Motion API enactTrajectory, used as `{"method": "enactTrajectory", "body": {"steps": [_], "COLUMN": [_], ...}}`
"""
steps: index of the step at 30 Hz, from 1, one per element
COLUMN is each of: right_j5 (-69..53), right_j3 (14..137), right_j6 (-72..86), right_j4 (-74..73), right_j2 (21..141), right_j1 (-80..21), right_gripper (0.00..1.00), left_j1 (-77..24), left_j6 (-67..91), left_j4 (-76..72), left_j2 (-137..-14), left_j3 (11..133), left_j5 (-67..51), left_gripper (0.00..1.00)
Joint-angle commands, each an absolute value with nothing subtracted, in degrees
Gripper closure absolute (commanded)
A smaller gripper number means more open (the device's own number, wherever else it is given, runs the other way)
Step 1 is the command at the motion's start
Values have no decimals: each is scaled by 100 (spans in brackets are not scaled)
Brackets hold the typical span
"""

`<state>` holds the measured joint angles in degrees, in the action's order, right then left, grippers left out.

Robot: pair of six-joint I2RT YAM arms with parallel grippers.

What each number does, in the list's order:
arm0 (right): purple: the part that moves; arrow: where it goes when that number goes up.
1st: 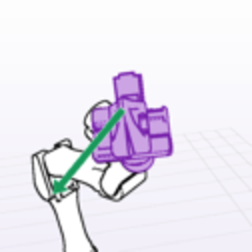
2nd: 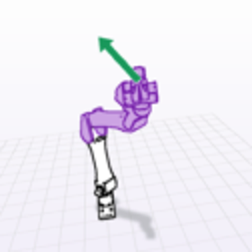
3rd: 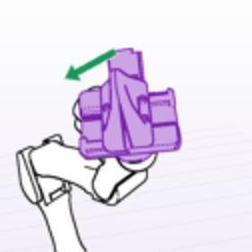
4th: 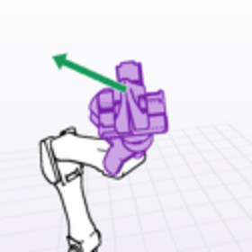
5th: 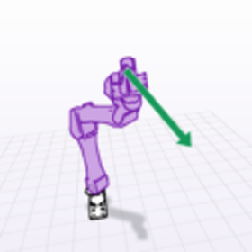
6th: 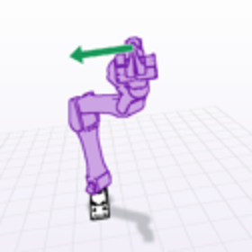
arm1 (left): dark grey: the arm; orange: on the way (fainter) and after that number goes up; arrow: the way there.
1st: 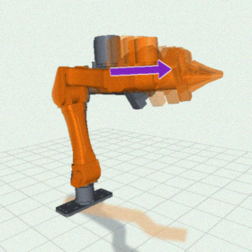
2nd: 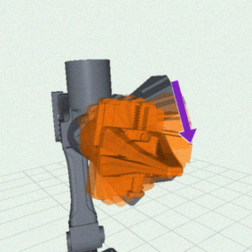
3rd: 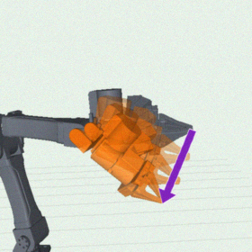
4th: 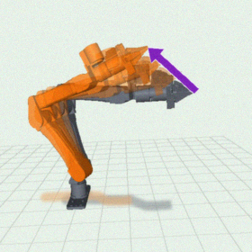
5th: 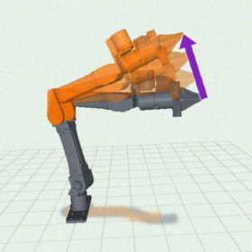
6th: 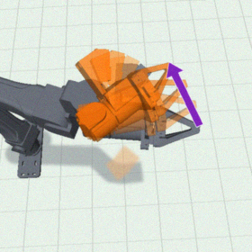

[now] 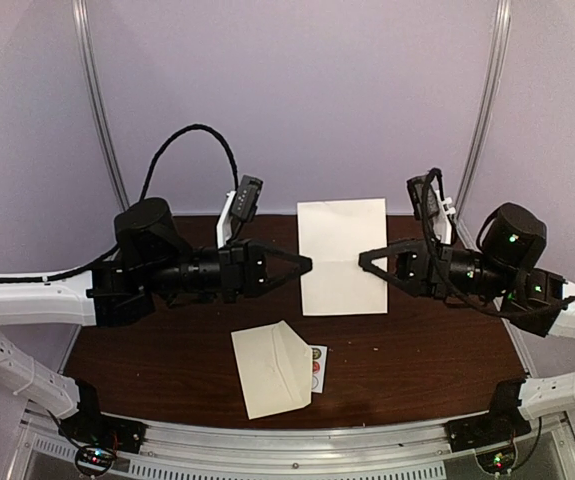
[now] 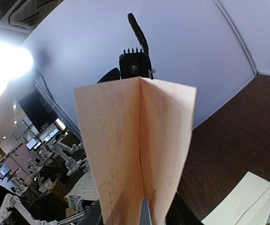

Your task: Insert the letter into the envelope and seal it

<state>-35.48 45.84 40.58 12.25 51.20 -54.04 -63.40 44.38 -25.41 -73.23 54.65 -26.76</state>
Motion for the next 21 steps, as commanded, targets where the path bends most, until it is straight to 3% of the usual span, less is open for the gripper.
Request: {"method": "enactTrajectory", "body": {"steps": [1,3,5,6,7,11,18,21], "right_j5": [-3318,-3155,-3030,-3002,-2982,-2946,-2918,-2931], "right_j3": [4690,4649,4605,4590,4578,4570,4579,4579], "right_j6": [4067,4086,4102,4110,4124,4146,4162,4167], "right_j4": [1357,1345,1360,1370,1390,1439,1476,1465], "right_j2": [5150,5123,5076,5067,5051,5028,5010,5010], "right_j1": [-5432,-5432,-5432,-5432,-5432,-5432,-5432,-5432], "right_gripper": [82,100,100,100,100,100,100,100], "left_j1": [-6363,-6363,-6358,-6362,-6359,-6370,-6396,-6404], "left_j6": [4315,4315,4322,4324,4316,4282,4280,4258], "left_j4": [-2675,-2672,-2670,-2669,-2678,-2633,-2561,-2531], "left_j2": [-7357,-7357,-7357,-7364,-7377,-7423,-7527,-7562], "left_j3": [5511,5502,5511,5511,5511,5552,5624,5670], "left_j5": [-2656,-2673,-2687,-2704,-2743,-2847,-2848,-2850], "left_gripper": [100,100,96,83,77,71,79,98]}}
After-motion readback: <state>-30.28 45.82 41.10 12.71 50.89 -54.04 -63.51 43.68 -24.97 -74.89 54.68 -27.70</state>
